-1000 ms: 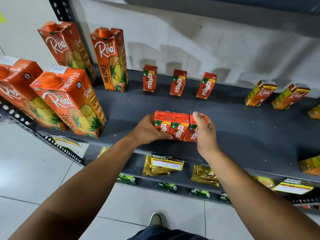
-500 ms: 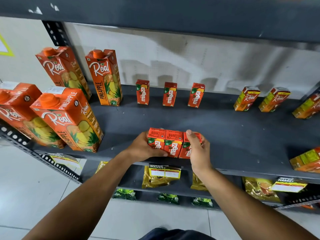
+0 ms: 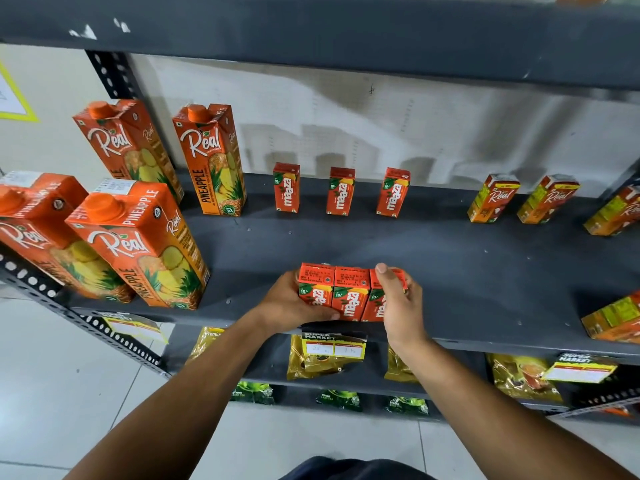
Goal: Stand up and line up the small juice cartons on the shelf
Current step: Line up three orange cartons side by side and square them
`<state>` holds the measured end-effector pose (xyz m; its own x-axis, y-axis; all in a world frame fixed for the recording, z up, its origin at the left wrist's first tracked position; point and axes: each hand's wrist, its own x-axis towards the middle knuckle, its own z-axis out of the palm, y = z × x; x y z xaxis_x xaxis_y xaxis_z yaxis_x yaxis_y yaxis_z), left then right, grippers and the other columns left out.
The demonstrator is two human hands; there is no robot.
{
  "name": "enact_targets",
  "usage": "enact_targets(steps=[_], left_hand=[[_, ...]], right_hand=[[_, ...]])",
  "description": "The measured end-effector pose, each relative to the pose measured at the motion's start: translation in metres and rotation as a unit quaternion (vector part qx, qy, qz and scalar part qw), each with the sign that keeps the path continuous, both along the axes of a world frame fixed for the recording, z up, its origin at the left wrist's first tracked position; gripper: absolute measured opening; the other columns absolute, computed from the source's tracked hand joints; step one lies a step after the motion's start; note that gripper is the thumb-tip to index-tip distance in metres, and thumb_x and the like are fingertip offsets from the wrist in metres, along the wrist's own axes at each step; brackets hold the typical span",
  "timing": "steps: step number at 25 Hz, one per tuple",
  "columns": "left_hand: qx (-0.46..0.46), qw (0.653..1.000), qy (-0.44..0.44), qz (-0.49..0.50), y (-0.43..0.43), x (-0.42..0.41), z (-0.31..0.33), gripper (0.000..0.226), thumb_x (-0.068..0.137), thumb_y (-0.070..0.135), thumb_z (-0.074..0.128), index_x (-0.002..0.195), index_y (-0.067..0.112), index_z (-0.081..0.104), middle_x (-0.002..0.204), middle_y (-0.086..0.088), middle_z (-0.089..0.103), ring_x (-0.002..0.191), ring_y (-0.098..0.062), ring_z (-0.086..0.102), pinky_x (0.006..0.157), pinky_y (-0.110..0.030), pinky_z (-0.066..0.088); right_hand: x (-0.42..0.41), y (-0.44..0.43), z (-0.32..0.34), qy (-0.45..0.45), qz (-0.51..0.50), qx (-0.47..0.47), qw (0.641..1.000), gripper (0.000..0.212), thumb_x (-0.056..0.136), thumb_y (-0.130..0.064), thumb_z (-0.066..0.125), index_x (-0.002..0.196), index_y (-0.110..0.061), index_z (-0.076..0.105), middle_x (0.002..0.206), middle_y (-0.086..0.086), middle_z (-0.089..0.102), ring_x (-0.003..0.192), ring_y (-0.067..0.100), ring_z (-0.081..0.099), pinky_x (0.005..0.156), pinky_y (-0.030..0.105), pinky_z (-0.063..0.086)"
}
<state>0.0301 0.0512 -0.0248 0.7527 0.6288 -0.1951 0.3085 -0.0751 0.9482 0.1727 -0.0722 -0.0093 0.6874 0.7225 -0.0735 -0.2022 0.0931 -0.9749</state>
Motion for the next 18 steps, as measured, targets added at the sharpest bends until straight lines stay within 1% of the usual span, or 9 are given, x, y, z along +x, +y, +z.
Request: enact_targets(steps=[2,4,6,8,10,11,13,15,18], left_hand=[[0.002,1.0,0.003,0.001,-0.0007,-0.001,-0.0011,0.047,0.06,0.009,0.09,0.096,0.027,0.067,0.086,0.013,0.075,0.088,-0.002,0.07,0.076,-0.016,0.052],[0.002,1.0,0.006,0.008,-0.0009,-0.001,-0.001,0.049,0.059,0.011,0.091,0.099,0.025,0.067,0.09,0.01,0.075,0.089,-0.005,0.07,0.08,-0.021,0.053],[-0.002,1.0,0.007,0.015,-0.0023,-0.001,-0.0009,0.05,0.059,0.009,0.091,0.101,0.022,0.066,0.091,0.008,0.075,0.089,-0.005,0.07,0.08,-0.022,0.053],[0.003,1.0,0.004,0.015,-0.0037,-0.0011,-0.0026,0.051,0.06,0.009,0.09,0.103,0.021,0.066,0.093,0.007,0.075,0.09,-0.005,0.07,0.08,-0.022,0.054],[0.009,1.0,0.007,0.015,-0.004,-0.0008,-0.0034,0.053,0.06,0.01,0.09,0.105,0.02,0.065,0.093,0.007,0.075,0.09,-0.004,0.07,0.078,-0.02,0.053],[0.01,1.0,0.008,0.015,-0.0035,-0.0006,-0.0036,0.053,0.06,0.01,0.09,0.106,0.02,0.065,0.093,0.008,0.075,0.09,-0.004,0.07,0.077,-0.02,0.053],[0.016,1.0,0.012,0.016,-0.0022,-0.0008,-0.0056,0.054,0.059,0.012,0.091,0.106,0.02,0.066,0.094,0.006,0.075,0.091,-0.006,0.07,0.081,-0.025,0.054],[0.023,0.999,0.016,0.019,-0.0024,-0.0007,-0.0072,0.054,0.058,0.014,0.092,0.105,0.021,0.066,0.094,0.006,0.076,0.091,-0.008,0.071,0.084,-0.029,0.054],[0.036,0.999,0.025,0.022,-0.0024,0.0001,-0.0082,0.056,0.056,0.012,0.092,0.104,0.021,0.066,0.091,0.008,0.075,0.087,-0.004,0.07,0.081,-0.026,0.054]], right_hand=[[-0.0021,-0.0008,-0.0005,-0.006,-0.003,0.005,1.0,0.022,0.085,-0.033,0.059,0.08,-0.011,0.058,0.066,-0.004,0.072,0.07,0.014,0.072,0.059,0.025,0.058],[-0.0036,-0.0014,-0.0015,-0.01,-0.013,0.013,1.0,0.021,0.089,-0.027,0.058,0.078,-0.009,0.056,0.062,-0.004,0.07,0.066,0.013,0.071,0.056,0.024,0.056],[-0.0048,-0.0021,-0.0031,-0.013,-0.019,0.02,1.0,0.022,0.093,-0.022,0.056,0.074,-0.011,0.054,0.058,-0.007,0.067,0.062,0.009,0.07,0.054,0.022,0.054],[-0.0059,-0.0033,-0.0044,-0.019,-0.02,0.026,0.999,0.023,0.091,-0.025,0.057,0.072,-0.013,0.054,0.057,-0.009,0.065,0.061,0.007,0.068,0.054,0.022,0.054],[-0.0059,-0.0039,-0.0036,-0.02,-0.019,0.03,0.999,0.021,0.085,-0.032,0.058,0.073,-0.014,0.055,0.059,-0.008,0.067,0.063,0.008,0.069,0.055,0.023,0.055],[-0.005,-0.0035,-0.004,-0.019,-0.018,0.031,0.999,0.021,0.084,-0.032,0.058,0.074,-0.014,0.056,0.06,-0.007,0.068,0.064,0.009,0.07,0.056,0.023,0.055],[-0.0032,-0.0026,-0.0049,-0.02,-0.014,0.027,0.999,0.02,0.086,-0.031,0.058,0.077,-0.013,0.058,0.063,-0.006,0.07,0.067,0.011,0.071,0.057,0.023,0.056],[-0.0024,-0.003,-0.0056,-0.023,-0.008,0.021,0.999,0.023,0.082,-0.037,0.059,0.079,-0.014,0.059,0.066,-0.005,0.071,0.07,0.013,0.072,0.059,0.025,0.057],[-0.0021,-0.0031,-0.0061,-0.024,-0.007,0.016,1.0,0.022,0.083,-0.037,0.058,0.08,-0.015,0.059,0.068,-0.004,0.072,0.072,0.015,0.073,0.061,0.028,0.059]])
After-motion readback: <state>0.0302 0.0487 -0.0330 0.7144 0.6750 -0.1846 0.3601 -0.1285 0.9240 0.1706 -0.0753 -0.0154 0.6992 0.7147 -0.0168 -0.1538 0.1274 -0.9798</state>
